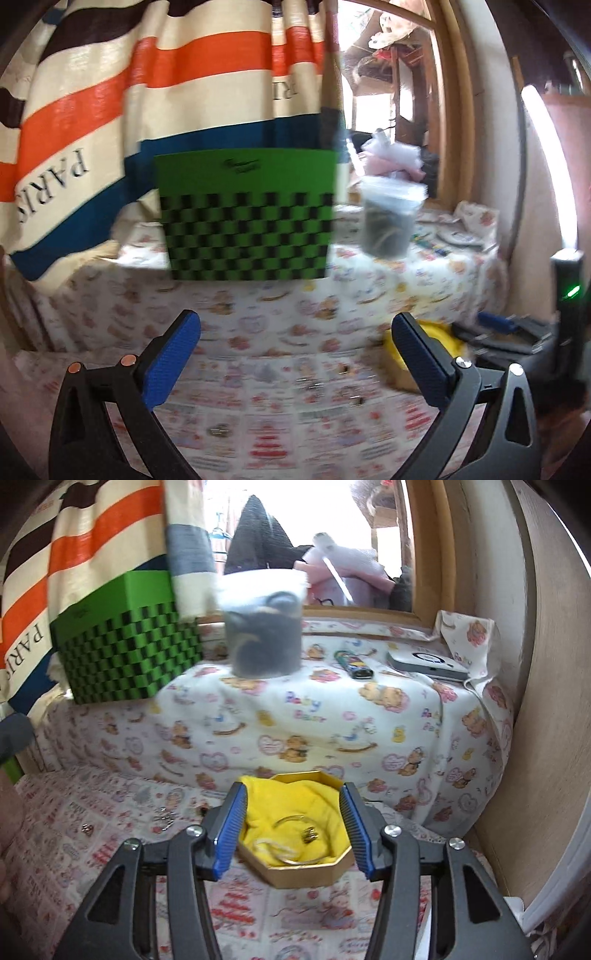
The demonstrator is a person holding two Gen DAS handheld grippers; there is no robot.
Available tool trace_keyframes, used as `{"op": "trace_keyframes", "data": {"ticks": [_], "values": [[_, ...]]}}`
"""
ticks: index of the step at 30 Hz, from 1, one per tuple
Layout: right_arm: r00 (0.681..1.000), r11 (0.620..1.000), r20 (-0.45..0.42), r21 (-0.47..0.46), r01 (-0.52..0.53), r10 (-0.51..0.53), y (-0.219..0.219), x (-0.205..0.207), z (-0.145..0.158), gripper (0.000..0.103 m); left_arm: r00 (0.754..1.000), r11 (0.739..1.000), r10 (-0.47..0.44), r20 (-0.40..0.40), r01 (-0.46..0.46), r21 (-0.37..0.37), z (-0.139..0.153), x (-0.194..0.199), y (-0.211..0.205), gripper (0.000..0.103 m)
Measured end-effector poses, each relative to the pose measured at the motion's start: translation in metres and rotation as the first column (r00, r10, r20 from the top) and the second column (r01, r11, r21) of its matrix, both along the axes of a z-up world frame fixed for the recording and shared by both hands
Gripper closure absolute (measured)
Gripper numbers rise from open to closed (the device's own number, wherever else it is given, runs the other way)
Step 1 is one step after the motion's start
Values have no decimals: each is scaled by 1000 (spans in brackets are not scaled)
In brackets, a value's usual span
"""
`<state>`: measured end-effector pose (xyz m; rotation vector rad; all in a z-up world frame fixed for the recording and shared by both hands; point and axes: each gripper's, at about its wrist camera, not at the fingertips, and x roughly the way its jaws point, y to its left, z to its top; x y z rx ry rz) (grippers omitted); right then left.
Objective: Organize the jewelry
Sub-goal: 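Withdraw both tools from the box toward the remaining jewelry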
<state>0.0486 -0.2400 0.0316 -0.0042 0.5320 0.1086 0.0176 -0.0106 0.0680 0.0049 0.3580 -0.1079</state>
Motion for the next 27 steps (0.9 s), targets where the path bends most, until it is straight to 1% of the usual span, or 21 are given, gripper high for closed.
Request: {"op": "trace_keyframes", "data": {"ticks": [1,2,4,6,8,9,10,11,12,13,14,15,16,17,18,20,24,27], "values": [[1000,1000,0,2,-6,6,2,-2,0,49,1000,999,-3,-21,4,40,-5,2,2,1],[1000,1000,-2,5,-10,10,5,-4,1,48,999,998,-14,-43,17,64,-10,4,4,1],[1000,1000,-3,8,-13,13,9,-6,1,45,998,998,-10,-64,14,53,-19,5,13,1],[1000,1000,-3,11,-7,7,10,-7,1,36,991,999,3,-133,3,45,-29,14,19,1],[1000,1000,-3,17,-4,4,12,-9,0,35,983,999,14,-184,-6,41,-37,20,27,1],[1000,1000,-8,17,-6,6,13,-9,0,34,977,999,36,-210,-27,42,-43,23,32,1],[1000,1000,-15,18,-9,9,14,-8,-1,32,967,997,64,-246,-51,58,-49,26,35,1],[1000,1000,-20,21,-9,10,14,-7,-3,26,950,993,103,-294,-80,87,-56,32,37,1],[1000,1000,-22,25,-6,7,13,-6,-4,26,931,990,127,-342,-97,105,-65,39,39,1],[1000,1000,-27,24,1,0,13,-5,-7,26,919,991,123,-374,-93,97,-71,44,42,5],[999,1000,-36,20,4,-3,14,-3,-9,26,904,991,124,-409,-94,94,-77,49,44,13],[999,1000,-45,17,5,-4,14,-1,-11,26,881,989,138,-452,-103,103,-84,55,46,17],[999,1000,-50,17,6,-5,14,0,-13,26,864,988,145,-483,-105,110,-90,58,47,25],[998,1000,-57,19,8,-7,13,1,-14,26,850,989,141,-508,-98,111,-96,60,48,30],[998,1000,-66,22,11,-9,13,2,-16,25,838,990,135,-529,-89,111,-100,62,48,30],[997,999,-83,32,12,-10,11,5,-18,24,821,990,129,-556,-72,123,-106,64,45,31],[995,999,-97,40,19,-15,9,6,-20,22,809,990,123,-575,-58,130,-111,63,41,32],[995,999,-102,42,18,-14,9,7,-20,22,790,990,128,-599,-63,127,-117,65,43,39]]}}
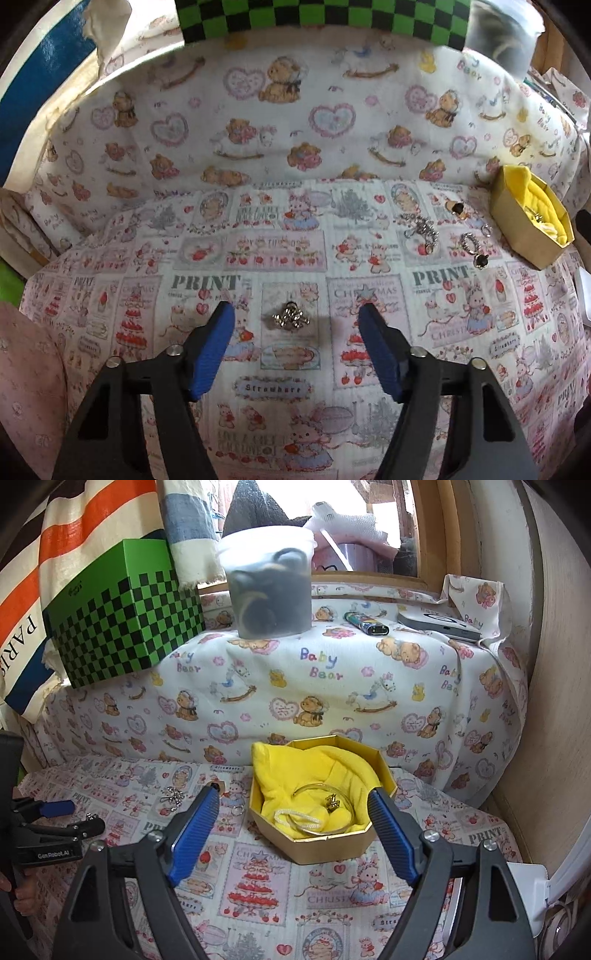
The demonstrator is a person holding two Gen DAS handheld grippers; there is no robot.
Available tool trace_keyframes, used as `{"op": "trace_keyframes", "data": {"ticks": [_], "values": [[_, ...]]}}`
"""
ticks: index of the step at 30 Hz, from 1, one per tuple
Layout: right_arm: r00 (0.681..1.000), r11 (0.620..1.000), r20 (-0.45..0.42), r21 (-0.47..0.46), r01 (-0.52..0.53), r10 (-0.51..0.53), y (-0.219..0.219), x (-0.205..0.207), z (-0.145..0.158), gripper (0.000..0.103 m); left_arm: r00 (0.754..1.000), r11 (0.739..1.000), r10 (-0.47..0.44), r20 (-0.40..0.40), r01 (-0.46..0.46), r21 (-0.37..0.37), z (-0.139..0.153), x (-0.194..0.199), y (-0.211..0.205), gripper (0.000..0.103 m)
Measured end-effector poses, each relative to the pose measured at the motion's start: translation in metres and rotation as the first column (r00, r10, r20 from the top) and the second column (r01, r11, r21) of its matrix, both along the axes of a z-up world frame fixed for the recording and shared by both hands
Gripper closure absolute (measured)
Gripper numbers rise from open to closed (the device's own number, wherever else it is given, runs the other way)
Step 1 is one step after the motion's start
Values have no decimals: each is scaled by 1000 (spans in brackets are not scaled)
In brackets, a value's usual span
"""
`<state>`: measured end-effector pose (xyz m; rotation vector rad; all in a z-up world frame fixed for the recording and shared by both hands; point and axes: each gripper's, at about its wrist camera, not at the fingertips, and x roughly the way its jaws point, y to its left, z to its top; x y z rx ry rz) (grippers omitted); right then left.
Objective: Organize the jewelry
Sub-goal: 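Withdraw both tools from the box toward the remaining jewelry, then grasp the silver chain charm with the left tool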
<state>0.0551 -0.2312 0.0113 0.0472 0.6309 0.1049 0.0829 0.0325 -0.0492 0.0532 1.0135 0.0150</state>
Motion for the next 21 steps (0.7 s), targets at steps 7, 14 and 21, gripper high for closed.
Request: {"op": "trace_keyframes", "data": {"ticks": [7,14,21], "values": [[1000,1000,-18,3,8,-8,-1,2,-2,21,1000,999,19,-21,-18,34,-10,7,4,74],[1000,1000,-20,5,18,-18,-1,3,-3,21,1000,1000,6,12,-6,19,-5,4,3,81],[1000,1000,-23,13,17,-17,-2,3,-3,21,992,1000,-15,129,17,-17,28,-18,-10,81]]}}
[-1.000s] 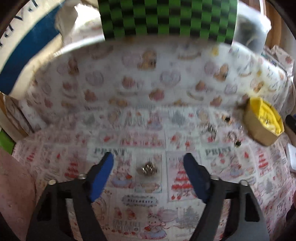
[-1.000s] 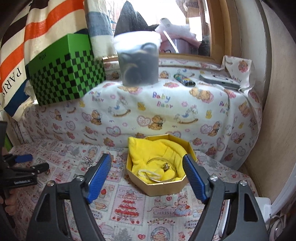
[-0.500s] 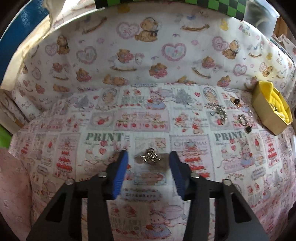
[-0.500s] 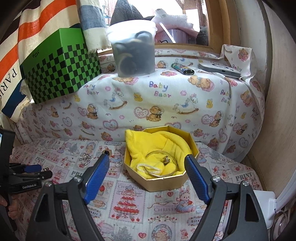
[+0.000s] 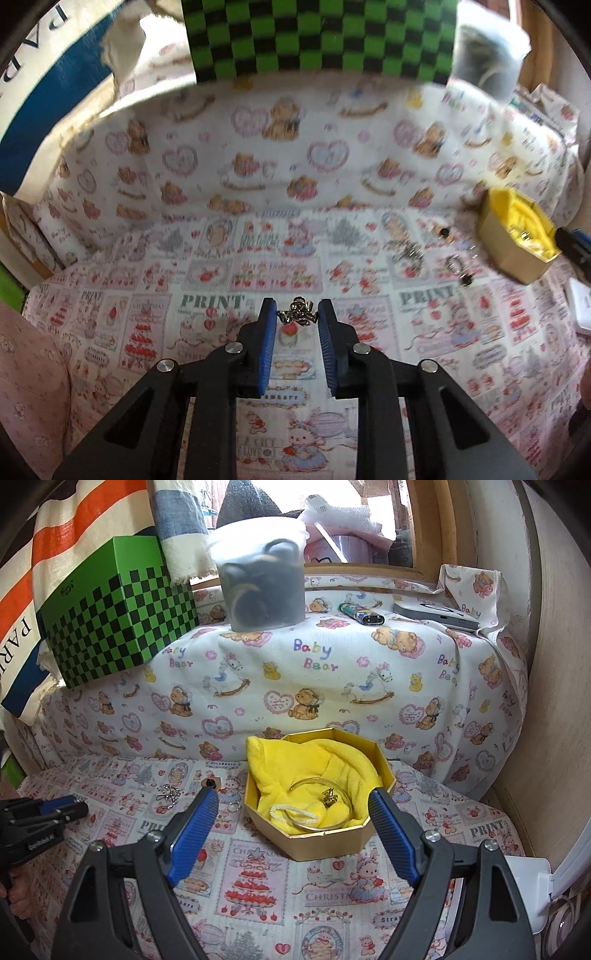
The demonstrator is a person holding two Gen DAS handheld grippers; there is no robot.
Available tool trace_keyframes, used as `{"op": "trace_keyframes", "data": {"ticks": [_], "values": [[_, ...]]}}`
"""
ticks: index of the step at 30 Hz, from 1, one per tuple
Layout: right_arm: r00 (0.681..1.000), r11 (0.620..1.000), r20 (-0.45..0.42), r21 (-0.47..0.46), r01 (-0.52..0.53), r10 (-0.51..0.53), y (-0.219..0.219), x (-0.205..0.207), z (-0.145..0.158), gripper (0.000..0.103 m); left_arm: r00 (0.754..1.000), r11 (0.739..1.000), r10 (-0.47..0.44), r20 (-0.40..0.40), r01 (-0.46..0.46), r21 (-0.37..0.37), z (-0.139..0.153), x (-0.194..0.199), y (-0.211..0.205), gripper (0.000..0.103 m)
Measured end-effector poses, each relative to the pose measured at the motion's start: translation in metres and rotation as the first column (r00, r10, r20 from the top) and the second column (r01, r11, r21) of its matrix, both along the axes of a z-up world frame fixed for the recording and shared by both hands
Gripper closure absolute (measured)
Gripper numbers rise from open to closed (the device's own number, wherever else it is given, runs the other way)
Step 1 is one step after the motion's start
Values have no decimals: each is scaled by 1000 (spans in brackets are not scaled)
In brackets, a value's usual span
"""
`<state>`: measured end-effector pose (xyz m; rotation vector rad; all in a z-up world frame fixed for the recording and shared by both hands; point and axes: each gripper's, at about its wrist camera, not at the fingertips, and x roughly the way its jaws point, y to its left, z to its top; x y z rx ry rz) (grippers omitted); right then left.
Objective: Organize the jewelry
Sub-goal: 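Grasp the silver chain charm with the left tool, then grasp the black-stone ring with the right tool while the left tool holds the chain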
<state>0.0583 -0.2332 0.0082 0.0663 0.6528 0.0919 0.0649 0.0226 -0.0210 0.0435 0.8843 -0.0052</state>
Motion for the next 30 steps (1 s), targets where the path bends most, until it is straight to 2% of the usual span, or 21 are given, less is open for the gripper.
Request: {"op": "trace_keyframes", "data": {"ticks": [4,7,11,12,15,16,18,20,21,24,25,28,30], "values": [[1000,1000,8,11,-6,6,2,-3,1,21,999,999,-18,38,20,-33,10,-4,1,81],[999,999,17,37,-35,35,6,-6,1,21,998,998,-48,49,50,-27,8,-2,2,81],[989,989,12,13,-145,144,24,-10,-4,23,996,998,-50,67,52,-30,-2,5,7,81],[986,986,7,8,-164,164,28,-11,-6,26,996,998,-49,70,52,-40,-4,7,8,81],[970,970,-16,-3,-242,242,44,-14,-9,47,995,997,-58,81,62,-48,-13,11,9,81],[963,964,-30,-11,-267,266,51,-15,-10,50,995,996,-64,80,68,-49,-16,12,8,81],[958,959,-80,-35,-280,277,64,-9,-16,66,995,996,-65,76,70,-60,-21,14,8,81],[954,958,-157,-91,-270,254,77,5,-25,75,995,996,-63,82,68,-63,-25,16,7,81],[952,959,-179,-92,-269,250,80,10,-28,76,994,996,-62,89,68,-61,-25,16,7,81],[943,973,-250,-14,-231,220,80,29,-38,76,993,996,-66,98,72,-55,-25,16,9,81],[944,975,-250,-8,-223,214,82,33,-39,76,993,996,-66,101,72,-55,-25,16,9,81],[946,974,-248,-37,-226,210,89,37,-40,76,993,996,-65,100,70,-51,-29,20,9,81],[940,971,-265,-45,-233,214,94,41,-44,77,994,994,-65,83,72,-86,-30,23,14,81]]}}
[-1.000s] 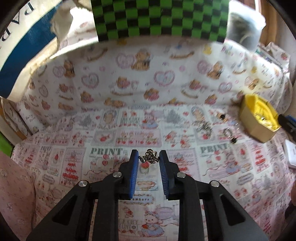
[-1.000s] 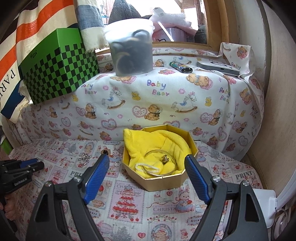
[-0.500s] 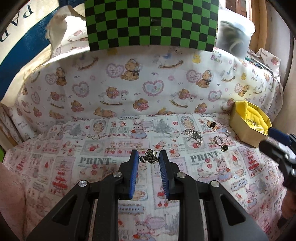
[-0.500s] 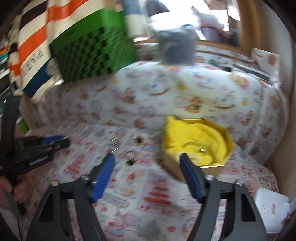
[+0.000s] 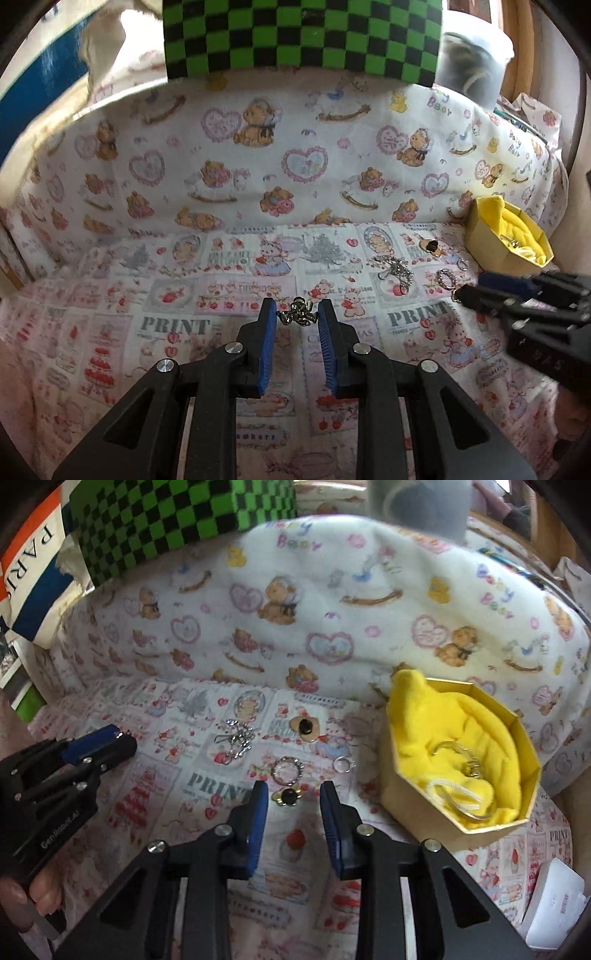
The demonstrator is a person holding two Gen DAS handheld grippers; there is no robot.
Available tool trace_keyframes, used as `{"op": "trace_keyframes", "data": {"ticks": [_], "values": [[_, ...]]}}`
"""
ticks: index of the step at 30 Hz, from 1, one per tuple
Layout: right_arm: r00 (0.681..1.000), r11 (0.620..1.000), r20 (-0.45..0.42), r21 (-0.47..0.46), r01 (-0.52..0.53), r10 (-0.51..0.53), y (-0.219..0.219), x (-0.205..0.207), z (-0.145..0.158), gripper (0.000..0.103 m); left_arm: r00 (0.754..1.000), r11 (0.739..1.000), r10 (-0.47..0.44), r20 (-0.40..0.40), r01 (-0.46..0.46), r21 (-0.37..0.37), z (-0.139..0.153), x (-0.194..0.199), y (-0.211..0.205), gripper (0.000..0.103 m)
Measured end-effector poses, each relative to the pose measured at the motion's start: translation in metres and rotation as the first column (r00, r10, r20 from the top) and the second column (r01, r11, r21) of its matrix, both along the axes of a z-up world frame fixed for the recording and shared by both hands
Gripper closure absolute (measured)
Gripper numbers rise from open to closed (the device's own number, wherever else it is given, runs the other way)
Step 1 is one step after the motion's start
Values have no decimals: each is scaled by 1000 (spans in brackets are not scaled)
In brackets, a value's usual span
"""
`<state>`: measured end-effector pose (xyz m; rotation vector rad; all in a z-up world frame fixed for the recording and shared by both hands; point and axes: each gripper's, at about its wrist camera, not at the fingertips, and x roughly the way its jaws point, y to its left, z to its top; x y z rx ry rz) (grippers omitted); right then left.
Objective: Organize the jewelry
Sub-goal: 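Grasp the black-stone ring with the right tool while the left tool holds the chain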
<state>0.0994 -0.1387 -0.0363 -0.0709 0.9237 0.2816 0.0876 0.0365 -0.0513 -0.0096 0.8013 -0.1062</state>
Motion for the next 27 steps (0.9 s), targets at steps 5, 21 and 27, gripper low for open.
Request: {"op": "trace_keyframes", "data": {"ticks": [5,21,27], "values": [[1000,1000,-10,-20,17,-18,5,7,-9,87,1000,999,18,-24,-19,-27,-3,4,7,81],[995,998,86,52,37,-41,-35,-35,10,87,999,1000,11,32,-10,-14,3,-4,-1,81],[978,995,189,69,78,-90,-53,-55,30,88,997,1000,27,77,-25,-19,11,-13,1,81]]}}
